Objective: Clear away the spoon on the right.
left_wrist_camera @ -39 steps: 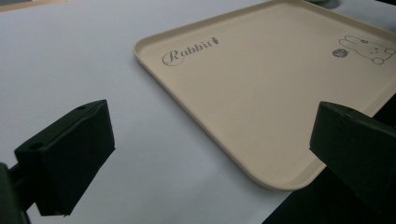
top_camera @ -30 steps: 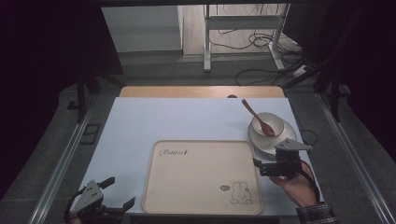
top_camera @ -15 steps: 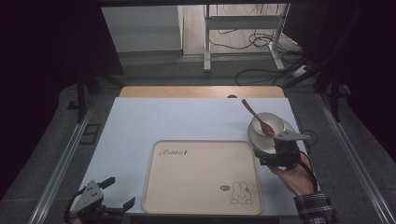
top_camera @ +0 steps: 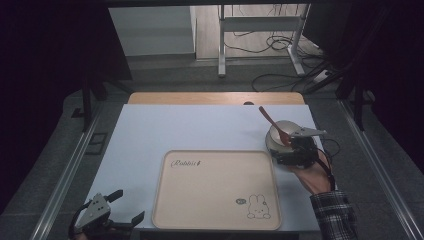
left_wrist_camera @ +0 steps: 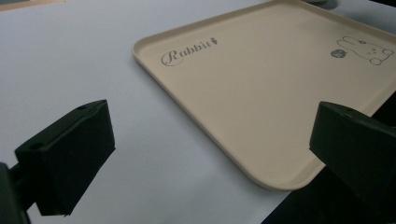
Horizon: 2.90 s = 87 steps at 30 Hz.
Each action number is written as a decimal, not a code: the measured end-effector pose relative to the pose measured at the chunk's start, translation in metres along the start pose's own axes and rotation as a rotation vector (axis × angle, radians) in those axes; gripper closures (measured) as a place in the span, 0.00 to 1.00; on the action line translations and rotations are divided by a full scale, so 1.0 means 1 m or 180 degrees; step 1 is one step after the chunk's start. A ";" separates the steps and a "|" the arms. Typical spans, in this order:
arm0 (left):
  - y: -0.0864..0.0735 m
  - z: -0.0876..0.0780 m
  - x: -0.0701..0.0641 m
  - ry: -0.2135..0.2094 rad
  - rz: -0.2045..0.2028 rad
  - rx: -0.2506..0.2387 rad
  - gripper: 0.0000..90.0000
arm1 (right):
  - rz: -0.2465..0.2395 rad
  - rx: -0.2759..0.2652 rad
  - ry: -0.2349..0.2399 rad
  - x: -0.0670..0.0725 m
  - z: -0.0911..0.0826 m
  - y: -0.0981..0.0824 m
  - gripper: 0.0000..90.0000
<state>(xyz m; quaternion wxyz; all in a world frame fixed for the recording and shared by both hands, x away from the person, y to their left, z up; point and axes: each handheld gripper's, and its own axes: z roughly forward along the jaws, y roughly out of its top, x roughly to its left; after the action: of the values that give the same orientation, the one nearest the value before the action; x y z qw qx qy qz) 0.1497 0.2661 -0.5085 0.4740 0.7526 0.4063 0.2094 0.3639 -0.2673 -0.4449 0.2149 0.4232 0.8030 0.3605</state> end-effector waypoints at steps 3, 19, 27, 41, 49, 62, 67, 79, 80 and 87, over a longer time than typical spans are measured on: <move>0.000 0.000 0.000 -0.0003 -0.0003 0.0000 0.00 | 0.0008 0.0022 0.0002 -0.003 0.005 0.005 0.21; 0.000 0.000 0.000 -0.0006 -0.0001 -0.0001 0.00 | -0.0087 0.0051 -0.0122 -0.018 0.018 0.026 0.34; 0.000 0.000 0.000 -0.0007 0.0001 -0.0001 0.00 | -0.0196 0.0080 -0.0168 -0.023 0.027 0.037 0.42; 0.000 -0.001 0.000 -0.0011 -0.0006 -0.0013 0.00 | -0.0353 0.0147 -0.0281 -0.030 0.051 0.057 0.57; 0.000 -0.001 0.001 -0.0017 -0.0008 -0.0018 0.00 | -0.0330 0.0141 -0.0273 -0.036 0.065 0.067 0.60; 0.000 -0.001 0.001 -0.0023 -0.0008 -0.0020 0.00 | -0.0378 0.0219 -0.0279 -0.038 0.090 0.074 0.67; -0.001 -0.001 0.001 -0.0026 -0.0007 -0.0020 0.00 | -0.0354 0.0280 -0.0243 -0.041 0.099 0.075 0.73; -0.001 -0.001 0.001 -0.0026 -0.0005 -0.0019 0.00 | -0.0387 0.0328 -0.0263 -0.043 0.099 0.078 0.86; -0.001 -0.001 0.001 -0.0026 -0.0003 -0.0018 0.00 | -0.0385 0.0326 -0.0268 -0.043 0.098 0.079 0.86; 0.000 0.000 0.000 -0.0025 0.0006 -0.0011 0.00 | -0.0374 0.0294 -0.0243 -0.045 0.083 0.089 0.86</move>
<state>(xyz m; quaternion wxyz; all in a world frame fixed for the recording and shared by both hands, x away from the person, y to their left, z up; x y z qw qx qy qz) 0.1495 0.2667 -0.5086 0.4766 0.7530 0.4034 0.2077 0.4891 -0.2379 -0.4295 0.2464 0.3982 0.8335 0.2934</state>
